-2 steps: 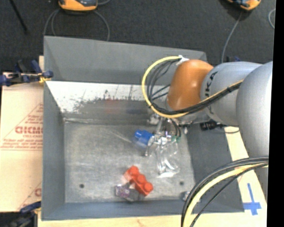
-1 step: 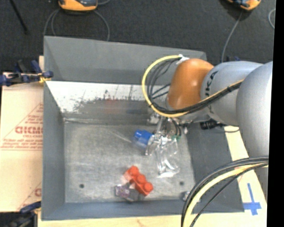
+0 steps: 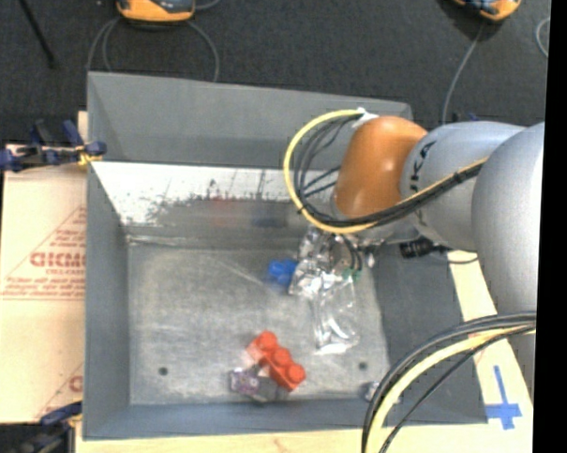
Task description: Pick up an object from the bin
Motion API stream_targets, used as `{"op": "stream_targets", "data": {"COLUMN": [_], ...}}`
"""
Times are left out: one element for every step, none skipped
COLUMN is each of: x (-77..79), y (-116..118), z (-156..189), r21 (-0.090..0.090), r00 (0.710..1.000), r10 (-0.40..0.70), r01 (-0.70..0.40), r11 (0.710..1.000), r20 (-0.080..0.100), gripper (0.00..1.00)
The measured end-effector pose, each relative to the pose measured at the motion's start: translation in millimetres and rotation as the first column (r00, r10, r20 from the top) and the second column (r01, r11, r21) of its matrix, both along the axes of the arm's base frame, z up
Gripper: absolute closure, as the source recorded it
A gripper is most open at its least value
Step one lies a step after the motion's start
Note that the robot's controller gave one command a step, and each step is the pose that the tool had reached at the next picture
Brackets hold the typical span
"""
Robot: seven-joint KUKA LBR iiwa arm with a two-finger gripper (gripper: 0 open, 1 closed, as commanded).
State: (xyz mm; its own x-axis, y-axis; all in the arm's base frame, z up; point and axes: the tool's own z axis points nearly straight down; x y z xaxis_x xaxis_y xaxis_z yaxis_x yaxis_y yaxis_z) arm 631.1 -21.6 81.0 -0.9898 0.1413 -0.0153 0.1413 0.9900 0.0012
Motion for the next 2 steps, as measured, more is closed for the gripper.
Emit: {"op": "stream_targets", "data": {"x": [3.1, 5.0], "y": [0, 0], "z": [70, 92], "r21": [0.002, 0.002], "r00": [1.0, 1.0], "r10": [0.001, 0.002], "r01": [-0.001, -0.002], "r11": [1.0, 1.0], "r20": [-0.003, -0.006], "gripper": [1.0, 1.0]}}
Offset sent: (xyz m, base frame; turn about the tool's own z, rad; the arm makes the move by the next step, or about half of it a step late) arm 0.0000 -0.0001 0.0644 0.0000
